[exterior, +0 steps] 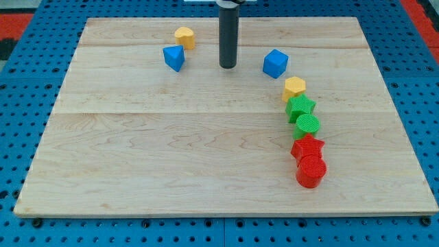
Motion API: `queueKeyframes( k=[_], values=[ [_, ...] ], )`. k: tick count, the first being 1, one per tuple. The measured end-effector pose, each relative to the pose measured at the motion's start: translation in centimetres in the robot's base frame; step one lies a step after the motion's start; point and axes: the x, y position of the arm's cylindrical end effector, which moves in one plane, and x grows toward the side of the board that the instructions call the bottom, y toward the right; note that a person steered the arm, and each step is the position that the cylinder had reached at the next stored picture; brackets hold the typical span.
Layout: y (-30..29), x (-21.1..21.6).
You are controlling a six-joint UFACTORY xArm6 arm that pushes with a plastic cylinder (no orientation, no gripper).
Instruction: Push the blue cube to the yellow hexagon
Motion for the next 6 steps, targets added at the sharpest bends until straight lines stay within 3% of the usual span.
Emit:
queueKeyframes(
  k=[2,6],
  values=[
    [10.7,-1.6],
    [11.5,0.8]
  ],
)
